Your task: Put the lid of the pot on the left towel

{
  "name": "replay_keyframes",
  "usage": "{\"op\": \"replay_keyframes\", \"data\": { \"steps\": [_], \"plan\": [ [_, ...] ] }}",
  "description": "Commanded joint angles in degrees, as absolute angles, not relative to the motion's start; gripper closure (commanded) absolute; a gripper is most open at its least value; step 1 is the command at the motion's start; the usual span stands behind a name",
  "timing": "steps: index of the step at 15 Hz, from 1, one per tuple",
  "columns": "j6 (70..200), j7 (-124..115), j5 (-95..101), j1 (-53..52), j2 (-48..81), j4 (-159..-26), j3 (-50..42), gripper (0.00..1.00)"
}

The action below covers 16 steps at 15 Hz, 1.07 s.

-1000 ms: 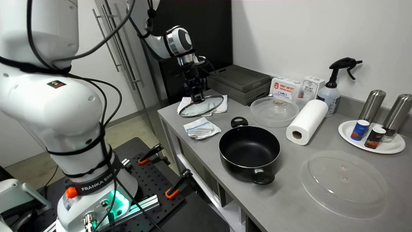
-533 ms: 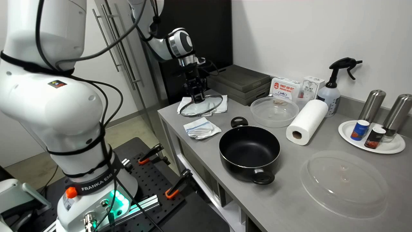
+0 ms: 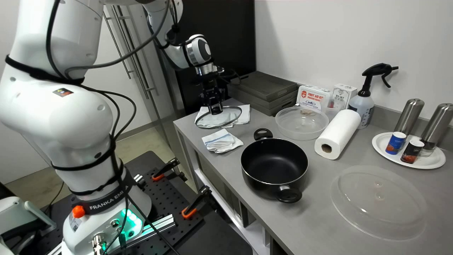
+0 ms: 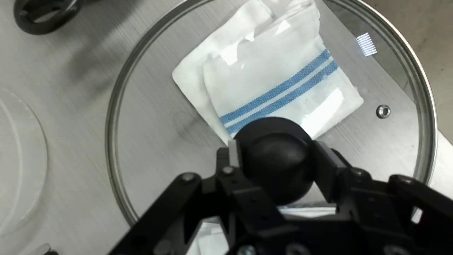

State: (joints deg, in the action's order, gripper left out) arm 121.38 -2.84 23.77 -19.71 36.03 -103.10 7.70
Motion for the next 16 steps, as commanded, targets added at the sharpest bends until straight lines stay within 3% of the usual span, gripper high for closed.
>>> {"op": "replay_keyframes", "data": {
  "steps": [1,16],
  "plan": [
    [119.7,1.6,22.3,-19.9,37.1,-100.6,9.2,0.74],
    [120.1,8.5,18.6,-21.1,44.4,-90.8,12.4,0.74]
  ]
}}
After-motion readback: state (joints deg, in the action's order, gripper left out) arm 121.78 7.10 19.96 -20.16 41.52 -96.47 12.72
